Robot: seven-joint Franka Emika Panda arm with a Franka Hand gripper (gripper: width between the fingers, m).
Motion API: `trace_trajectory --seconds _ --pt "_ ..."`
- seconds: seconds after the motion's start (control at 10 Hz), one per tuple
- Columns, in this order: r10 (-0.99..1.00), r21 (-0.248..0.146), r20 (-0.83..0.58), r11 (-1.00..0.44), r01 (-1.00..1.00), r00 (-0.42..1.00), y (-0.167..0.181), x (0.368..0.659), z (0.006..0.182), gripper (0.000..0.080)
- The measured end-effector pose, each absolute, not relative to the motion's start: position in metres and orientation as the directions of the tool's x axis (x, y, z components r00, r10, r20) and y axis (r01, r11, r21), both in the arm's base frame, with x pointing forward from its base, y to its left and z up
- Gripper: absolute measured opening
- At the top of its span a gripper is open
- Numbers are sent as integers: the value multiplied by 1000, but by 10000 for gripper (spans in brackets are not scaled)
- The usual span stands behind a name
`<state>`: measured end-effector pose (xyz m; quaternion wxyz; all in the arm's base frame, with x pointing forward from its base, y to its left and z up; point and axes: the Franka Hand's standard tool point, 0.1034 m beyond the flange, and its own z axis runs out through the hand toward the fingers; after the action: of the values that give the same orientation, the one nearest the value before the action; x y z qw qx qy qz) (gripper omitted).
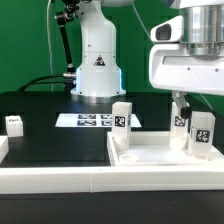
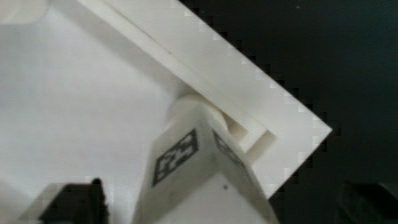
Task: Assemble square table
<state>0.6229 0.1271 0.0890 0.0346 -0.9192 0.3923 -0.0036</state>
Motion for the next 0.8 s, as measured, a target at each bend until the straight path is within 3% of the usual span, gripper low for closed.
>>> trace_trajectory --seconds 0.8 --pt "-251 -66 19 -966 -250 968 124 624 89 649"
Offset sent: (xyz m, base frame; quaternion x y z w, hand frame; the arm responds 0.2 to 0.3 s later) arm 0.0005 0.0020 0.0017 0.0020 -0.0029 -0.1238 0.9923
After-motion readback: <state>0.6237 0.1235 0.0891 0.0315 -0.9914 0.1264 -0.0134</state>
